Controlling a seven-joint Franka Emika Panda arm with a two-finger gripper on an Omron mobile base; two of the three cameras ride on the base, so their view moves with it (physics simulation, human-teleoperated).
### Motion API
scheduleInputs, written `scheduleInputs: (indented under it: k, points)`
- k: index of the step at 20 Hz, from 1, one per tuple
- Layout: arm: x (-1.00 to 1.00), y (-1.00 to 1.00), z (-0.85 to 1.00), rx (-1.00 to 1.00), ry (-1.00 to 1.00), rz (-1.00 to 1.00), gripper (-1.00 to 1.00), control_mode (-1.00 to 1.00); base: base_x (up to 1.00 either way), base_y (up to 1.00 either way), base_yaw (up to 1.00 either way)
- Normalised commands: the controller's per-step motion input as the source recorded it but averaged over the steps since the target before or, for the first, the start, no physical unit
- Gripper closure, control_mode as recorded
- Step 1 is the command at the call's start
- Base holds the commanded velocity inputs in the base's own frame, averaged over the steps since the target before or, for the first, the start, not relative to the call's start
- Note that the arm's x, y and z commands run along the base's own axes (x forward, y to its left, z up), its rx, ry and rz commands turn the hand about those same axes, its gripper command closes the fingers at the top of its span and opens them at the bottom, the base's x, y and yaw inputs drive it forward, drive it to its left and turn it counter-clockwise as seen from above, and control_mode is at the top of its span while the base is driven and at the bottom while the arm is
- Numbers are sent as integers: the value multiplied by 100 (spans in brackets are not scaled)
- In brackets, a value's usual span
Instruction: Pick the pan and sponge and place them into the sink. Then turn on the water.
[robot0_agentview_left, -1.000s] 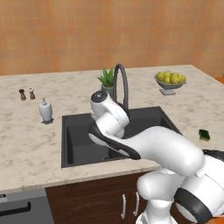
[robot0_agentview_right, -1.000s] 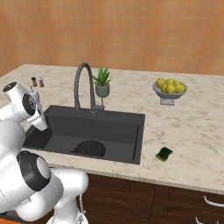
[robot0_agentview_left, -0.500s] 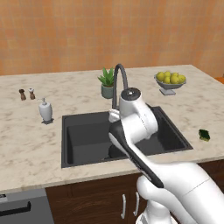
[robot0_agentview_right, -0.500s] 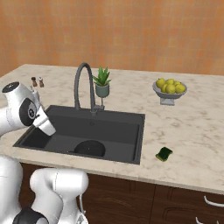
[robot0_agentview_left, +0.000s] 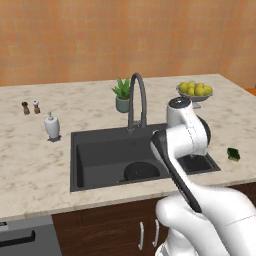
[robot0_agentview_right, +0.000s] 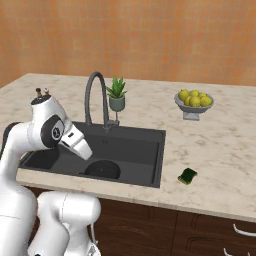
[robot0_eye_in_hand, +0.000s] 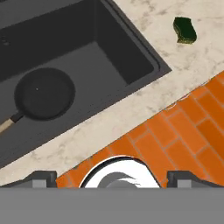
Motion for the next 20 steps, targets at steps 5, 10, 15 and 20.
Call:
scheduleInputs:
  k: [5, 10, 15, 20]
  points:
    - [25, -100, 0, 0, 21, 0, -100, -100, 0, 0, 0]
    - [24, -100, 0, 3, 16, 0, -100, -100, 0, 0, 0]
    - [18, -100, -3, 8, 11, 0, -100, -100, 0, 0, 0]
    - [7, -100, -15, 11, 2, 0, -100, -100, 0, 0, 0]
